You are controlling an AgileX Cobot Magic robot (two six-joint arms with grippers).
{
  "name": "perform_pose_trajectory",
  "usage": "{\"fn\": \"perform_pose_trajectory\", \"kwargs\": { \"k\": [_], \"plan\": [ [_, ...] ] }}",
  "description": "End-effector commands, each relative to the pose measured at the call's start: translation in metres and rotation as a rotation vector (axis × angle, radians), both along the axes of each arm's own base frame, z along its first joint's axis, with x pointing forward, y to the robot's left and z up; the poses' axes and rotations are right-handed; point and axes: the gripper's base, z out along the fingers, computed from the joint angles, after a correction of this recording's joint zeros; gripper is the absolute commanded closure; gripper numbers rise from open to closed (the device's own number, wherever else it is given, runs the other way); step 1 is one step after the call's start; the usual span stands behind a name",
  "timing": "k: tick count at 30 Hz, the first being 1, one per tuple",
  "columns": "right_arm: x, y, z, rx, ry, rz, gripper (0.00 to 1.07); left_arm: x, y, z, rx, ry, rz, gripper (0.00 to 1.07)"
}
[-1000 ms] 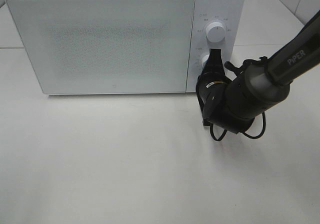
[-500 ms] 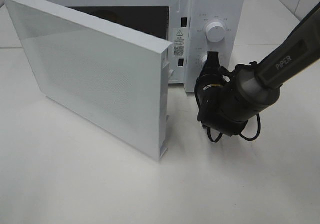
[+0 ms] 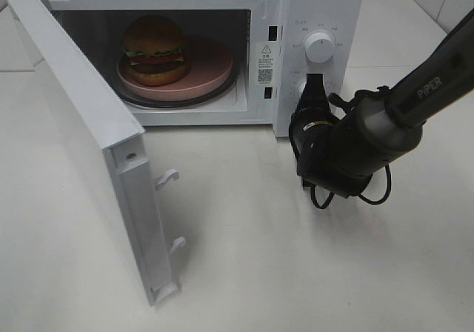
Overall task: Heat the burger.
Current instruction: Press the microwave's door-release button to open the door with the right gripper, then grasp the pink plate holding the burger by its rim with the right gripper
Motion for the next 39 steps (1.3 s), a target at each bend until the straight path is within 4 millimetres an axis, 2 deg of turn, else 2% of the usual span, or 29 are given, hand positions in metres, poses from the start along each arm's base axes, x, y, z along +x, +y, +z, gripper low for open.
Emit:
{"fn": "perform_pose_trajectory", "kwargs": {
  "k": [1, 8, 16, 18, 20, 23, 25, 26, 27, 29, 31, 32, 34, 38, 39],
  "plan": [
    [0.015, -0.007, 0.040, -0.084, -0.194, 0.029, 1.07, -0.002, 0.000, 0.000, -0.008, -0.027, 0.003, 0.07],
    [0.003, -0.007, 0.039, -0.090, -0.077, 0.094, 1.07, -0.002, 0.000, 0.000, -0.008, -0.027, 0.003, 0.07],
    [-0.021, -0.011, 0.036, -0.193, 0.096, 0.238, 1.07, -0.002, 0.000, 0.000, -0.008, -0.027, 0.003, 0.07],
    [-0.024, -0.012, 0.038, -0.212, 0.114, 0.265, 1.07, -0.002, 0.000, 0.000, -0.008, -0.027, 0.003, 0.07],
    [-0.035, -0.013, 0.048, -0.309, 0.154, 0.382, 1.07, -0.002, 0.000, 0.000, -0.008, -0.027, 0.003, 0.07],
    [-0.037, -0.013, 0.051, -0.337, 0.160, 0.418, 1.07, -0.002, 0.000, 0.000, -0.008, -0.027, 0.003, 0.07],
    [-0.044, -0.011, 0.060, -0.421, 0.180, 0.533, 1.07, -0.002, 0.000, 0.000, -0.008, -0.027, 0.003, 0.07],
    [-0.044, -0.011, 0.060, -0.421, 0.180, 0.533, 1.07, -0.002, 0.000, 0.000, -0.008, -0.027, 0.003, 0.07],
    [-0.047, -0.008, 0.066, -0.489, 0.186, 0.638, 1.07, -0.002, 0.000, 0.000, -0.008, -0.027, 0.003, 0.07],
    [-0.049, -0.007, 0.070, -0.512, 0.185, 0.678, 1.07, -0.002, 0.000, 0.000, -0.008, -0.027, 0.003, 0.07],
    [-0.056, -0.002, 0.078, -0.594, 0.190, 0.832, 1.07, -0.002, 0.000, 0.000, -0.008, -0.027, 0.003, 0.07],
    [-0.056, -0.002, 0.078, -0.594, 0.190, 0.832, 1.07, -0.002, 0.000, 0.000, -0.008, -0.027, 0.003, 0.07],
    [-0.065, 0.002, 0.090, -0.692, 0.174, 1.013, 1.07, -0.002, 0.000, 0.000, -0.008, -0.027, 0.003, 0.07],
    [-0.074, 0.003, 0.099, -0.754, 0.173, 1.141, 1.07, -0.002, 0.000, 0.000, -0.008, -0.027, 0.003, 0.07],
    [-0.081, 0.003, 0.103, -0.808, 0.182, 1.232, 1.07, -0.002, 0.000, 0.000, -0.008, -0.027, 0.003, 0.07]
  ]
}}
